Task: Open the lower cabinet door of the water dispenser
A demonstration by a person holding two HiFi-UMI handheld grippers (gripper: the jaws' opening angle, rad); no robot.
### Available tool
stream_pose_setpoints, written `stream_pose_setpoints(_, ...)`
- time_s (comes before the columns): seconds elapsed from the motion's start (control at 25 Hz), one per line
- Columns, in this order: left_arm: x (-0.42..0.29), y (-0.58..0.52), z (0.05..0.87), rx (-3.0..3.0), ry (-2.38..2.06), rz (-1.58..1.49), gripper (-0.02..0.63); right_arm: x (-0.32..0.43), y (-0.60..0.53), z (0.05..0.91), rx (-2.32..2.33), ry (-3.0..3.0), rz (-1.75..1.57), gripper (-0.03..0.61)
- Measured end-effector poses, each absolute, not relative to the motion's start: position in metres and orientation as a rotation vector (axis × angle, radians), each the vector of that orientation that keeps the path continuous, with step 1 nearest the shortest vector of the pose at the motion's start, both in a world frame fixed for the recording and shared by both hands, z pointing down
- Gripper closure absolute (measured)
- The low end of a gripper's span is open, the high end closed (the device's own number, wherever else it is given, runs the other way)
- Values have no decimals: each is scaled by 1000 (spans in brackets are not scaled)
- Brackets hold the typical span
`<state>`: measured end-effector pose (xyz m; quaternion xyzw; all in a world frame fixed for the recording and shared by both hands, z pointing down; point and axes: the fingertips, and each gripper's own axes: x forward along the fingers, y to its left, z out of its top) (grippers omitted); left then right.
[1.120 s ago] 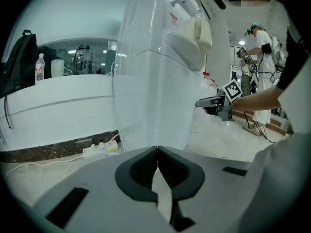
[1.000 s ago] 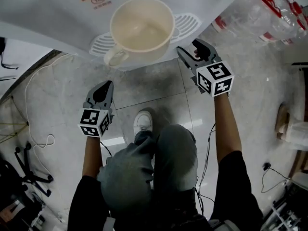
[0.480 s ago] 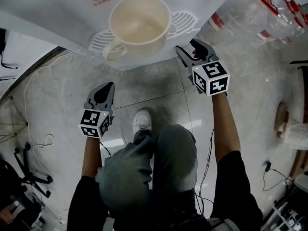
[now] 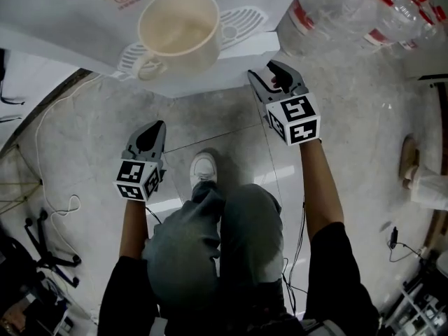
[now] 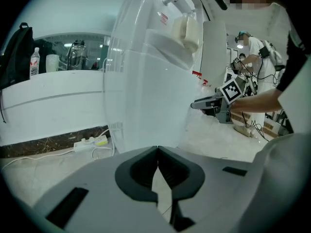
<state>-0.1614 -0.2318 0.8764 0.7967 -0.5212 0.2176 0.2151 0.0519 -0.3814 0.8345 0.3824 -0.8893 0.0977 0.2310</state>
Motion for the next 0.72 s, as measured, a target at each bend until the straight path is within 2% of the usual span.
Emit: stream_pose_setpoints(0.72, -133, -177, 825, 2176, -1323, 724, 601, 64, -305, 831, 1137, -2370, 503, 426)
